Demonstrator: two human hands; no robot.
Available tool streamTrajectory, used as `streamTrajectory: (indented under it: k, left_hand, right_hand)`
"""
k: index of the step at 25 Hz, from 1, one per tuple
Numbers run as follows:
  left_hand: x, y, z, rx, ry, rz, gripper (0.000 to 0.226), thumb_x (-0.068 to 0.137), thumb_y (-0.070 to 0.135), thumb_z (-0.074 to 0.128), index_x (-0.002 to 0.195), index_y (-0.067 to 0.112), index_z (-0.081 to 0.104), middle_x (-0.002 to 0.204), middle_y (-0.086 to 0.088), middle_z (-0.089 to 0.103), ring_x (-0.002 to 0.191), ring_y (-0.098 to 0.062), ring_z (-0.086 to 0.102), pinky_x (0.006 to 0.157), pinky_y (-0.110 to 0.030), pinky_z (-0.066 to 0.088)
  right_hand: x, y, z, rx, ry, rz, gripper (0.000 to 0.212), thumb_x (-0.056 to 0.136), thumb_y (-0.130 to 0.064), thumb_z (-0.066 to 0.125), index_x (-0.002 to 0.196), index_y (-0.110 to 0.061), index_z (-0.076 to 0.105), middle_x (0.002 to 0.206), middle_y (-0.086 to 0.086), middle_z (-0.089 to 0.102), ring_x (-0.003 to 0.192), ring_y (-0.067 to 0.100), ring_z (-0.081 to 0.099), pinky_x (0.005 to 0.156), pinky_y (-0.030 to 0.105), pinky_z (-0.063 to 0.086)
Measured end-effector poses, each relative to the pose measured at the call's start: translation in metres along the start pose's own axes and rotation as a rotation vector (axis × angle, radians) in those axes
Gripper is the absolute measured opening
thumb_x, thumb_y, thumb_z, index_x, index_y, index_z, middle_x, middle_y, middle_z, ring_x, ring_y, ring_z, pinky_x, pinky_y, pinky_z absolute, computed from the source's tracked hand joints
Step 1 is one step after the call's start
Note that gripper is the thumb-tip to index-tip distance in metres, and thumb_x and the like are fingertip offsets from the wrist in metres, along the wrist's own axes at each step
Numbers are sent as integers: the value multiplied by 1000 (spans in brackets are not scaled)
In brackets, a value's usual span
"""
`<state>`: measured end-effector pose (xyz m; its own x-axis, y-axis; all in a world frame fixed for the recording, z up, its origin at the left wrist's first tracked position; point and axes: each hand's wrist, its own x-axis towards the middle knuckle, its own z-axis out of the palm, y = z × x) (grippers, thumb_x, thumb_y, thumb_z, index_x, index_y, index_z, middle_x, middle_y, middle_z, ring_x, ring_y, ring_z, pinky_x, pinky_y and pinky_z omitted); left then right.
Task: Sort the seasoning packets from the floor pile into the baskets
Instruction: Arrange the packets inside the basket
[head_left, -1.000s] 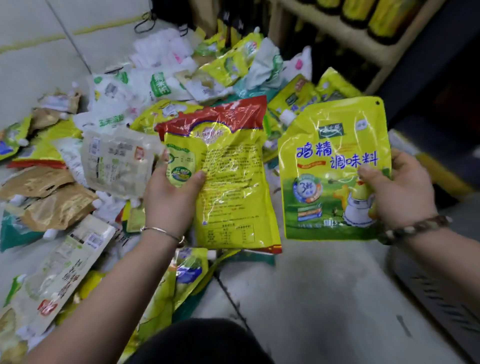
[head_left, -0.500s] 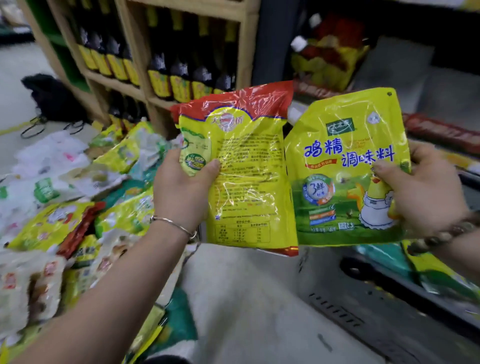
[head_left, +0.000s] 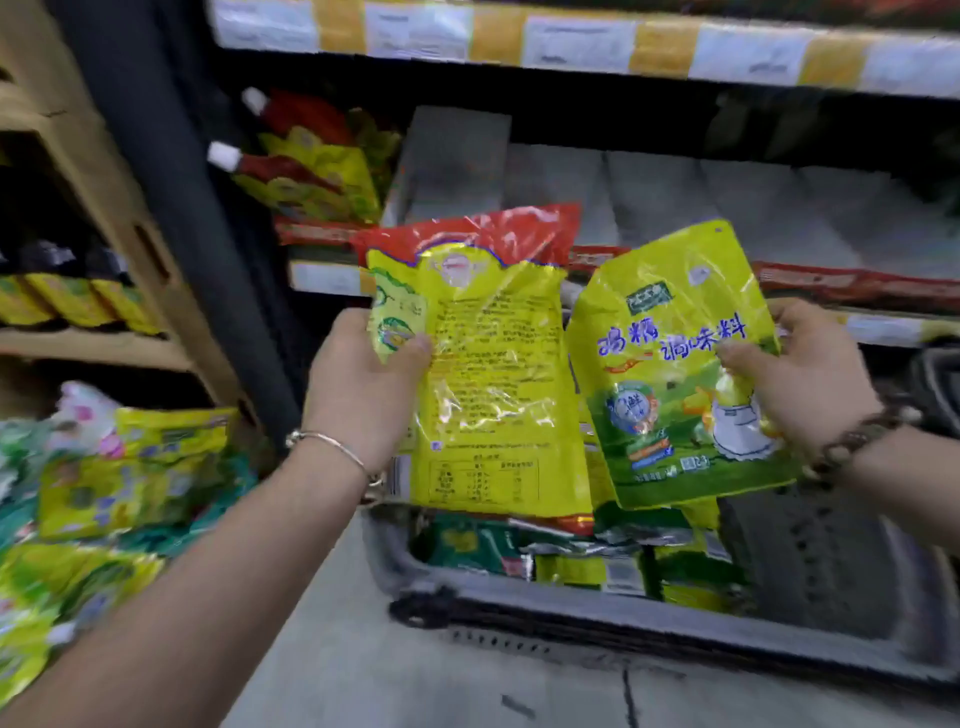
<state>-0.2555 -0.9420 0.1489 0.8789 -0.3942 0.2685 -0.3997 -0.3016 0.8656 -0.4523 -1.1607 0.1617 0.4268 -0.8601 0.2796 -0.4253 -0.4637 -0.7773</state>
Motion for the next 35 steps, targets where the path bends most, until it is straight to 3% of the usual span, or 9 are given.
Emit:
streamTrajectory:
  k: [5,10,13,17,20,22,24,28,35]
  left_hand:
    - [-9,-16,102,250,-390,-129,32,87,22,61,110,2,52,109,-20,63,102,-34,59,84,-37,46]
    - [-32,-43,158,319,-575,-355,42,90,23,56,122,0,43,110,-21,61,102,-36,59,84,-37,47]
    - [-31,-47,171,402,-690,-365,52,88,23,61,129,1,37,110,-16,58,106,-33,56,80,-33,43]
    - [-27,-59,166,442,-869,-351,111,71,34,79,147,4,4,149,-14,27,135,-30,32,109,-36,31]
    - [-27,-65,157,666,-856,-115,138,58,58,78,146,12,-17,155,-6,-20,145,-27,-4,116,-37,12]
    - [-27,-69,156,755,-875,172,141,54,70,72,139,28,-31,146,2,-39,140,-24,-24,114,-43,3]
    - [-32,-69,163,816,-1053,424,136,52,77,67,131,41,-37,142,4,-44,134,-21,-35,111,-50,-6]
    - [-37,-67,185,905,-1286,436,131,55,74,68,138,42,-27,144,0,-43,139,-23,-28,111,-57,-6]
    - [-61,-52,213,1061,-1275,435,138,56,71,70,140,28,-31,141,-13,-46,134,-33,-36,108,-59,-12]
  right_hand:
    - [-11,87,-2,-210,-116,290,7,82,-12,66,86,-13,60,67,0,57,69,22,55,59,26,34]
    - [-24,140,11,-181,-233,540,20,84,-9,66,70,-18,55,79,10,63,71,21,56,67,28,41]
    - [-22,162,19,-225,-325,616,10,87,-10,62,87,-1,62,93,20,65,83,28,60,73,32,45]
    - [-21,177,29,-300,-398,711,37,86,-19,65,110,6,52,116,26,58,101,35,58,86,38,47]
    - [-21,170,29,-287,-431,604,26,79,-23,72,93,-12,53,115,20,59,83,24,57,72,29,46]
    - [-24,171,31,-450,-551,439,64,72,-46,72,124,-19,46,134,17,44,111,29,50,92,36,44]
    - [-31,169,38,-589,-740,272,103,65,-70,62,146,-33,12,155,6,9,140,30,19,111,46,27]
    - [-48,165,59,-684,-986,39,103,76,-64,57,144,-40,-17,151,-4,-30,141,31,-19,112,54,10]
    - [-55,149,69,-958,-989,96,98,88,-50,51,143,-24,-26,150,13,-31,140,41,-14,114,50,9]
